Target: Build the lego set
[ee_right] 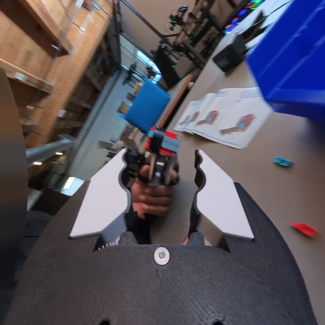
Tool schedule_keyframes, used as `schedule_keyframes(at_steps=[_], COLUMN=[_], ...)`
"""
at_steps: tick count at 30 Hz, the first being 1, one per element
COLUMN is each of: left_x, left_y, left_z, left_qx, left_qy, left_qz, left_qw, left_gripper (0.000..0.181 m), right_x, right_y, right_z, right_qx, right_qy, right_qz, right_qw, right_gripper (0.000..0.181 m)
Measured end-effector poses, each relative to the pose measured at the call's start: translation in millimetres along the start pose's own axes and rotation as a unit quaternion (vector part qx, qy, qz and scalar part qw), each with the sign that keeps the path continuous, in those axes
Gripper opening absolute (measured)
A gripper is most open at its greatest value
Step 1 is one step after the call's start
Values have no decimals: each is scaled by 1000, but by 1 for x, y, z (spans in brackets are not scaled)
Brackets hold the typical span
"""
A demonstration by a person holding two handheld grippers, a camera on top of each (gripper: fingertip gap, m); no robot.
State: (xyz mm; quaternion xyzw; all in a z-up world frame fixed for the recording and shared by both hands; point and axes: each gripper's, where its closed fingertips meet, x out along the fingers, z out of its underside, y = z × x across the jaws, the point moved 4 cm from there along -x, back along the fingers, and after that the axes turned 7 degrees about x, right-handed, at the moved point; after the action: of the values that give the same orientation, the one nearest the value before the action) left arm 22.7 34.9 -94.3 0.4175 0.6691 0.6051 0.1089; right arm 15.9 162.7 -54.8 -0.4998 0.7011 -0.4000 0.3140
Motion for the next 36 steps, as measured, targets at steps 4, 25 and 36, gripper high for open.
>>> schedule_keyframes(at_steps=[4, 25, 36], left_x=[-11, -13, -14], left_y=[-9, -19, -18], left_z=[-13, -9, -11], left_qx=[-97, -9, -5], left_qy=[57, 21, 20], left_qz=[16, -93, -87], left_qw=[994, 995, 996], left_gripper=[16, 16, 16], right_x=[-17, -19, 12], right_y=[29, 108, 120], right_z=[-3, -10, -7], right_qx=[-69, -322, -355], right_qy=[1, -164, -238], right_qz=[98, 298, 287], right_qw=[993, 884, 857], right_gripper=[64, 27, 14])
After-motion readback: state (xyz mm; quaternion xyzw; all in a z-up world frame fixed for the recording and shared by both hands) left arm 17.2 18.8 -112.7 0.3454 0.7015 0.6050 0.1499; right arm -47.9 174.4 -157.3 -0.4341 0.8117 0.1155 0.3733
